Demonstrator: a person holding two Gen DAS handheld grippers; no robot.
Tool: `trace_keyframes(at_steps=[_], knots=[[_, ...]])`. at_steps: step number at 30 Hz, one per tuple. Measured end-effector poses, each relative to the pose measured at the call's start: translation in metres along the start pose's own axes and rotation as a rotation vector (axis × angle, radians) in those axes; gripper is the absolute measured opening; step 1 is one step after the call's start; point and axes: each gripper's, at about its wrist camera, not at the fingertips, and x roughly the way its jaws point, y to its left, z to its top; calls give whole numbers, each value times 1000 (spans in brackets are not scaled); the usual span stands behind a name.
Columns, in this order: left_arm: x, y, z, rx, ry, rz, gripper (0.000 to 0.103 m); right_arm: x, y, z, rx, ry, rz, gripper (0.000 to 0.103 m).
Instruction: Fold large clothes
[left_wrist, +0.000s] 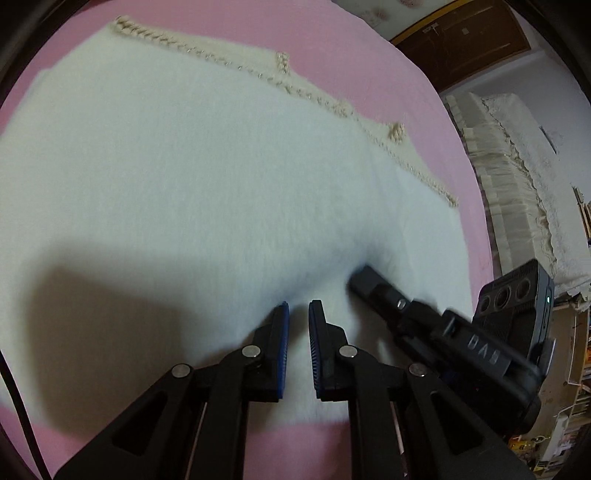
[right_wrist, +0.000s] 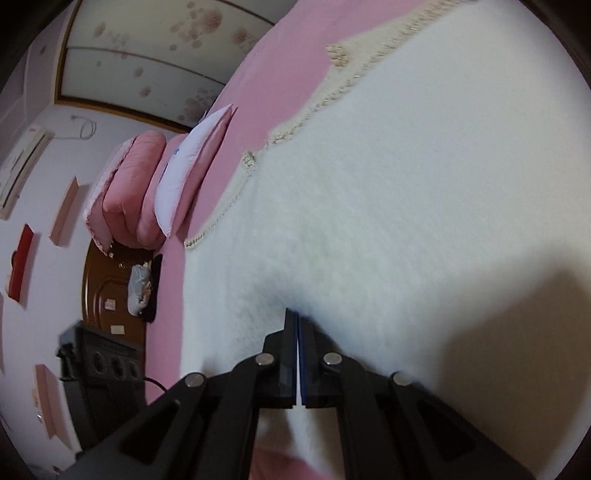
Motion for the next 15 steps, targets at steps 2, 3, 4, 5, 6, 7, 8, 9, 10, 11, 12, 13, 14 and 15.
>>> trace_keyframes(at_steps=[2,3,4,5,6,7,8,9,10,11,12,13,14,15], knots=[[11,-5,18,0,-7,-11,9,7,6,6,-33,5,-16,0],[14,-9,29,13,-22,-24,9,9,8,9,-45,7,-20,0],[21,-15,39,26,-35,-22,9,11,10,12,-58,9,-19,0],[26,-20,47,38,-50,-16,9,13,12,15,-70,10,-15,0],[31,-24,58,51,-66,-6,9,15,14,20,-76,11,-9,0],[36,-26,66,54,-74,0,9,17,15,23,-84,8,0,0],[41,-27,74,52,-82,1,9,20,16,27,-91,1,11,0],[45,-27,80,47,-84,-4,9,18,15,30,-103,-14,16,0],[50,-27,87,45,-84,-10,9,20,18,35,-115,-34,14,0],[53,-27,91,44,-84,-16,8,22,20,40,-127,-52,3,0],[53,-27,94,47,-91,-20,8,27,25,50,-144,-72,-30,0],[53,-25,97,49,-106,-20,7,32,27,57,-153,-81,-53,0],[55,-23,101,47,-127,-12,4,38,28,66,-160,-86,-67,0],[54,-22,104,43,-142,1,1,45,27,76,-163,-88,-65,0]])
